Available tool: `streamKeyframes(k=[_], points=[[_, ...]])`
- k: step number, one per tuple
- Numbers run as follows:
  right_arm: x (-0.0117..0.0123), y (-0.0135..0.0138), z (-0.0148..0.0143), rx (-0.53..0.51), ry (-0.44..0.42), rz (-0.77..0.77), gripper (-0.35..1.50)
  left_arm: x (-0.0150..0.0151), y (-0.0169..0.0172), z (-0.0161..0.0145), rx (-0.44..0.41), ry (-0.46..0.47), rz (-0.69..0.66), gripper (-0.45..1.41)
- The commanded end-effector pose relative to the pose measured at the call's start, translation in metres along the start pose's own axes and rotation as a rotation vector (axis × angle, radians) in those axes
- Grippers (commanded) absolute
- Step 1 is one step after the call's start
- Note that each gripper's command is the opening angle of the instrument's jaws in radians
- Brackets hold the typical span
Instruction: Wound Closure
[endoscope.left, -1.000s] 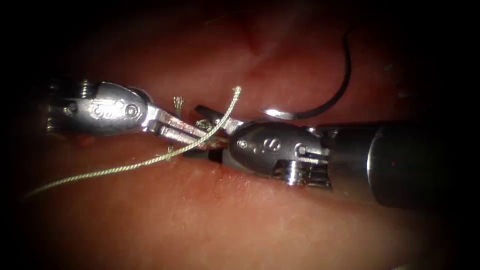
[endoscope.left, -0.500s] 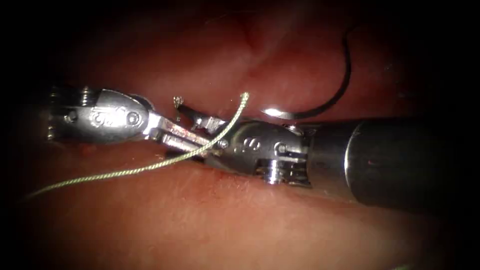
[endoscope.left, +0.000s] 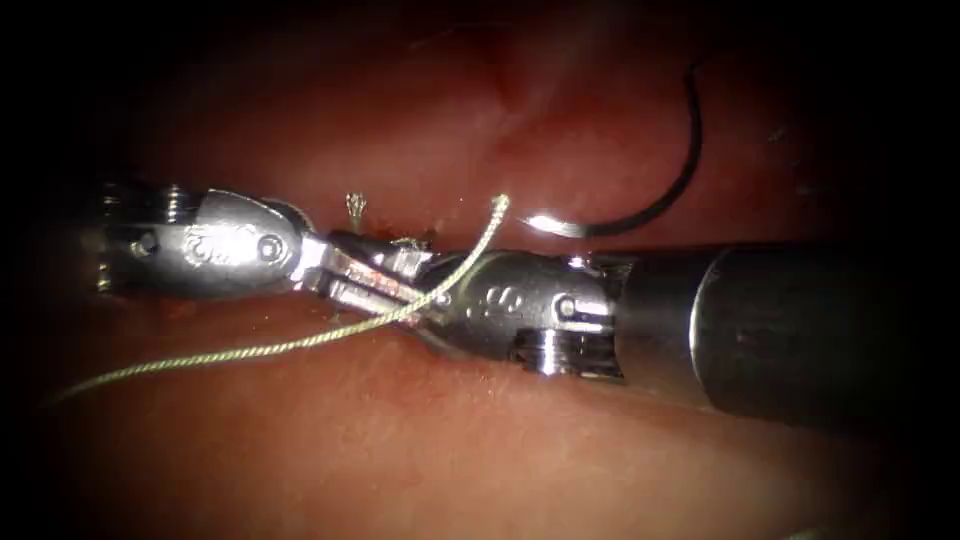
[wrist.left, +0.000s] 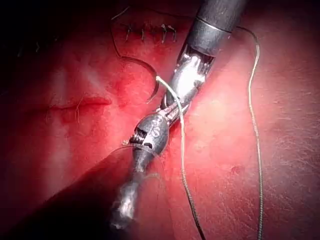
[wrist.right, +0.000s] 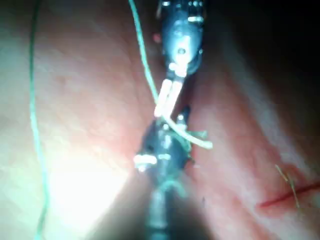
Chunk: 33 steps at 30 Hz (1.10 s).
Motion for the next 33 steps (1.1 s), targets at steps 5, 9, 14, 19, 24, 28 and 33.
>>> streamKeyframes(k=[5,9,14,19,24,28,33], points=[[0.0004,0.0002,0.0000,-0.016,-0.013,0.010,-0.35,-0.0005,-0.0003,0.0005,-0.001,0.000,0.003,-0.45],[-0.0002,0.0004,0.0002,-0.022,-0.021,0.001,-0.35,-0.0005,-0.0002,0.0003,-0.003,0.001,0.004,-0.45],[-0.0007,-0.0003,0.0005,-0.059,-0.044,0.041,1.38,-0.0007,0.0001,-0.0003,-0.009,0.002,0.007,-0.45],[-0.0005,-0.0007,-0.0002,-0.079,-0.056,0.064,1.48,-0.0012,0.0004,-0.0013,-0.013,0.003,0.011,-0.45],[-0.0006,-0.0010,-0.0017,-0.072,-0.052,0.062,1.48,-0.0016,0.0007,-0.0023,-0.011,0.000,0.015,-0.45],[-0.0007,-0.0010,-0.0034,-0.071,-0.054,0.064,1.48,-0.0020,0.0007,-0.0032,-0.003,-0.004,0.022,-0.45],[-0.0006,-0.0011,-0.0034,-0.078,-0.059,0.066,1.48,-0.0022,0.0006,-0.0035,0.005,-0.008,0.022,-0.45]])
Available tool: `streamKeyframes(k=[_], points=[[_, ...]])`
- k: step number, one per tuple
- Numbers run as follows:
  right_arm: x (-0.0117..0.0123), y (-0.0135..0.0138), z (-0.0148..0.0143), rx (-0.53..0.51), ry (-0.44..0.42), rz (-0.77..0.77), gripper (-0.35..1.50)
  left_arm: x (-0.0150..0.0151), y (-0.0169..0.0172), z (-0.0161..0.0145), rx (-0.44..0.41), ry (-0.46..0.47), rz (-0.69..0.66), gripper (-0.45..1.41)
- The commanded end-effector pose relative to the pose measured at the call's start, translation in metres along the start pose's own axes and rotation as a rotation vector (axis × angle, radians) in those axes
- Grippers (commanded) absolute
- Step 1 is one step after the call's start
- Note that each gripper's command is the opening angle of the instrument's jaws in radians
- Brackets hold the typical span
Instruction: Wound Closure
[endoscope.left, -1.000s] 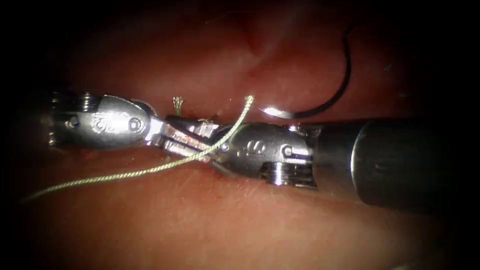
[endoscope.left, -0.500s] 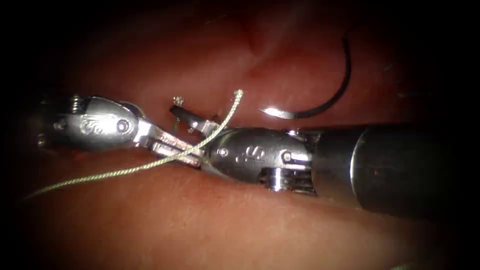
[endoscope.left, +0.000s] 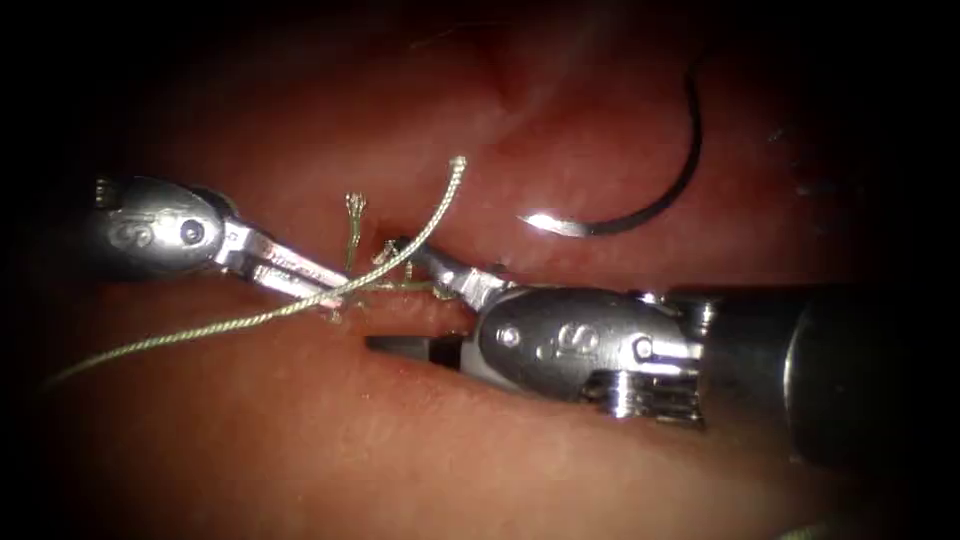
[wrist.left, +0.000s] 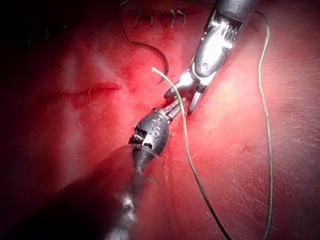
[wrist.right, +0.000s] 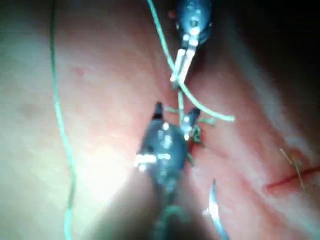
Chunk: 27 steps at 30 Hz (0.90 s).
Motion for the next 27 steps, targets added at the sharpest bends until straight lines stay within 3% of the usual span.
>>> streamKeyframes(k=[1,15,27], points=[[0.0001,-0.0002,0.0015,-0.003,0.001,0.001,1.48,-0.0004,-0.0004,0.0007,0.002,0.000,0.002,-0.45],[0.0003,0.0005,0.0062,-0.034,0.001,-0.023,1.48,-0.0002,-0.0001,0.0013,0.008,-0.004,0.000,-0.45],[-0.0009,0.0002,0.0075,-0.039,-0.022,-0.063,1.43,0.0000,0.0001,0.0016,0.012,-0.005,-0.002,-0.45]])
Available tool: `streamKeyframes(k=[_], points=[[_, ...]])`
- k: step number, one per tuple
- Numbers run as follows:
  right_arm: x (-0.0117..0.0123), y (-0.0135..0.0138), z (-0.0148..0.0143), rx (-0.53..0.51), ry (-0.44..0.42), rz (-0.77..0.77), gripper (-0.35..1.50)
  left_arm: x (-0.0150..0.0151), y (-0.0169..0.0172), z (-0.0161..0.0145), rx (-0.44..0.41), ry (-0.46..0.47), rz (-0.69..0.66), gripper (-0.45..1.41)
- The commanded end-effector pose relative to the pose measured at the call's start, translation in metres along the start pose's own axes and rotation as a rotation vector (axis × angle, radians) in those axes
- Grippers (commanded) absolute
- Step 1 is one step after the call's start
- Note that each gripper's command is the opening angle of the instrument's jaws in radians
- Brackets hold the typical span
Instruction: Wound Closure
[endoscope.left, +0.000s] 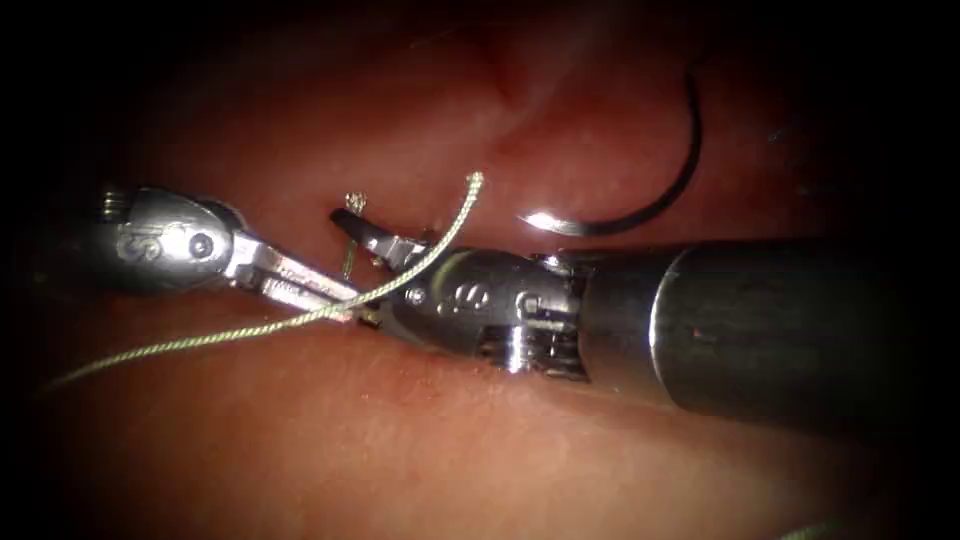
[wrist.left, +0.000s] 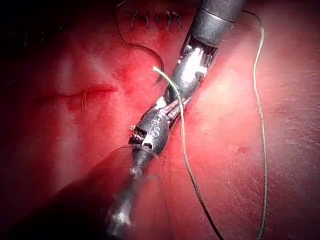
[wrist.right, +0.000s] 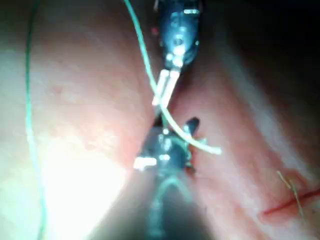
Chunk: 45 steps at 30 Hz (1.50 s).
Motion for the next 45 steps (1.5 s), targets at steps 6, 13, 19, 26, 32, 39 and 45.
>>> streamKeyframes(k=[6,13,19,26,32,39,45], points=[[0.0001,-0.0001,0.0003,0.106,0.015,-0.003,-0.35,-0.0002,-0.0003,0.0009,-0.004,0.003,0.001,-0.45],[0.0014,-0.0003,-0.0004,0.106,0.016,-0.040,-0.35,-0.0001,-0.0002,0.0010,-0.008,0.005,0.000,-0.45],[0.0013,-0.0005,0.0001,0.113,0.044,-0.048,0.12,-0.0001,-0.0002,0.0009,-0.009,0.005,0.001,-0.45],[0.0007,-0.0008,-0.0023,0.040,0.060,0.021,1.48,-0.0004,-0.0003,0.0003,-0.016,0.008,0.003,-0.45],[0.0008,-0.0003,-0.0066,0.021,0.049,0.029,1.48,-0.0005,-0.0005,-0.0007,-0.017,0.009,0.002,-0.45],[0.0007,0.0001,-0.0070,0.001,0.039,0.034,1.48,-0.0005,-0.0005,-0.0010,-0.011,0.006,0.001,-0.45],[0.0010,0.0004,-0.0052,-0.008,0.034,0.038,1.48,-0.0006,-0.0005,-0.0008,-0.009,0.005,0.001,-0.45]])
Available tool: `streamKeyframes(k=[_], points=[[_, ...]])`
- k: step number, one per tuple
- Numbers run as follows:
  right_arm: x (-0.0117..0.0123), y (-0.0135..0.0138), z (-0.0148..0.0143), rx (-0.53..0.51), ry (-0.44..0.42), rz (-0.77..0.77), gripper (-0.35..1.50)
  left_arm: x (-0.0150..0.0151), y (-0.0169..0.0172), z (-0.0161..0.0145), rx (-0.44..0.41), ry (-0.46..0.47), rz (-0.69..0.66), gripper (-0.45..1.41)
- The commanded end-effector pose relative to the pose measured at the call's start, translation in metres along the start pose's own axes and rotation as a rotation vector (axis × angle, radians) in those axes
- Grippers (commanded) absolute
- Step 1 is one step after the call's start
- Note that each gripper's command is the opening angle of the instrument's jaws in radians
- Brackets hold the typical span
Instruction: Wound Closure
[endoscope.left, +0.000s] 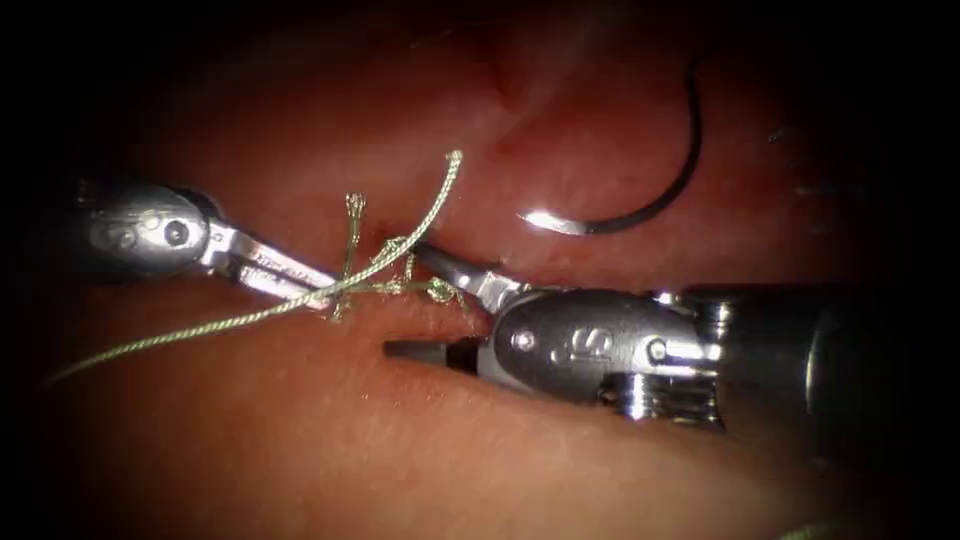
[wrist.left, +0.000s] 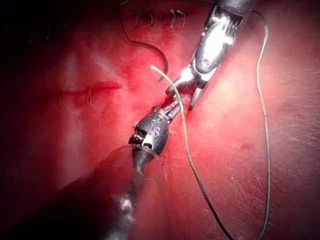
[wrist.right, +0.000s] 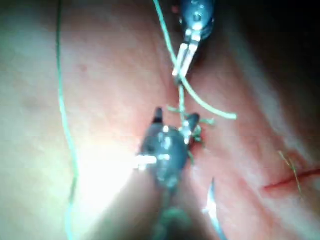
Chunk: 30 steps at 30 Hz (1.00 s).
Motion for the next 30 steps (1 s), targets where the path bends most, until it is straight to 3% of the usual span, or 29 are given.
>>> streamKeyframes(k=[1,12,19,21,22,23,24,30], points=[[0.0000,-0.0001,0.0018,0.000,0.004,-0.001,1.48,-0.0005,-0.0004,0.0008,0.001,0.000,0.002,-0.45],[-0.0004,-0.0015,0.0078,0.028,0.005,-0.014,1.48,-0.0007,-0.0002,0.0014,0.008,-0.005,0.004,-0.45],[-0.0003,-0.0021,0.0094,0.019,0.002,-0.018,1.48,-0.0008,-0.0001,0.0016,0.012,-0.007,0.004,-0.45],[-0.0004,-0.0023,0.0095,0.037,0.013,-0.032,1.25,-0.0007,0.0000,0.0016,0.013,-0.007,0.004,-0.45],[-0.0005,-0.0024,0.0094,0.067,0.021,-0.033,0.86,-0.0007,0.0000,0.0016,0.013,-0.007,0.004,-0.45],[-0.0006,-0.0024,0.0093,0.119,0.023,-0.036,0.35,-0.0007,0.0000,0.0016,0.013,-0.007,0.004,-0.45],[-0.0007,-0.0025,0.0092,0.165,-0.007,-0.039,-0.32,-0.0007,0.0000,0.0016,0.011,-0.006,0.003,-0.45],[-0.0014,-0.0016,0.0081,0.152,-0.064,-0.082,-0.35,-0.0007,0.0001,0.0015,0.010,-0.006,0.004,-0.45]])
